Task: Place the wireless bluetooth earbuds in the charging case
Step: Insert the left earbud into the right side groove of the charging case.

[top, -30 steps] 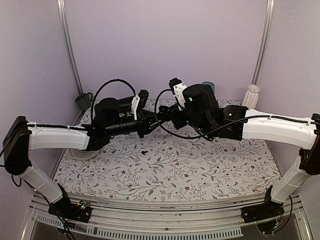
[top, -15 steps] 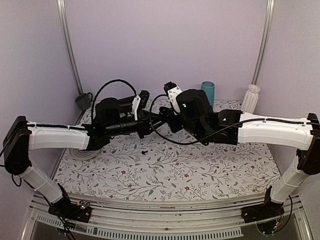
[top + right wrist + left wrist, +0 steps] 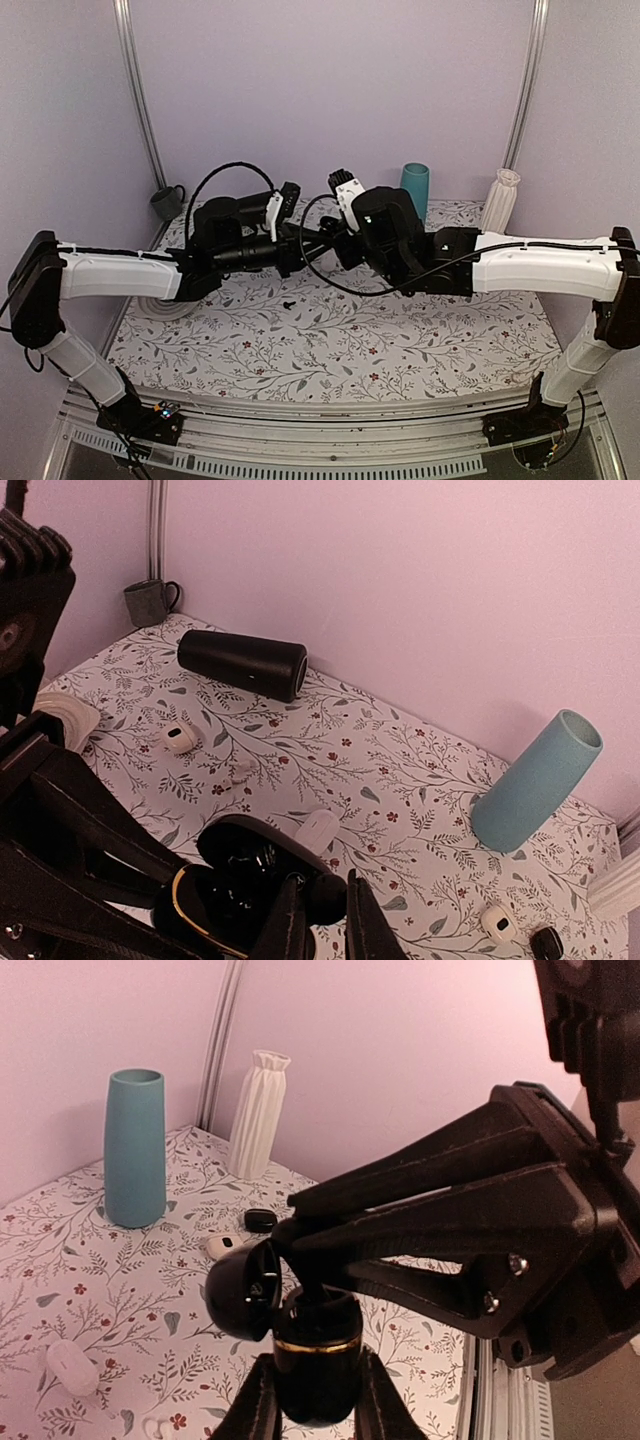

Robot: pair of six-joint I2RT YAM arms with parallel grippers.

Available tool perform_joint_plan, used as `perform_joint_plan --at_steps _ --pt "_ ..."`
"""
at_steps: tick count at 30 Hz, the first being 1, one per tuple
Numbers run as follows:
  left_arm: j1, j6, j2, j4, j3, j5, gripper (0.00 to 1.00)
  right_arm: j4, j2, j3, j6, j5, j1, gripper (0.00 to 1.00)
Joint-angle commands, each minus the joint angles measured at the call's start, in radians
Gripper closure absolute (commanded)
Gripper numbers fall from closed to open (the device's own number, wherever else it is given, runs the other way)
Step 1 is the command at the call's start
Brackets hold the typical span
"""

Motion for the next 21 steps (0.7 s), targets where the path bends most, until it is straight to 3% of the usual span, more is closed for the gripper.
perform_joint_plan --at_steps 1,21 --pt "-0.012 -0.046 -0.002 0.106 0.042 -0.038 1.00 0.016 -0.039 -0.049 -0.010 -0.038 0.009 0.93" --pt "-0.011 -0.074 0.034 0.169 0.032 -0.094 1.00 0.006 -0.020 -0.038 0.071 -0.224 -0.015 0.86"
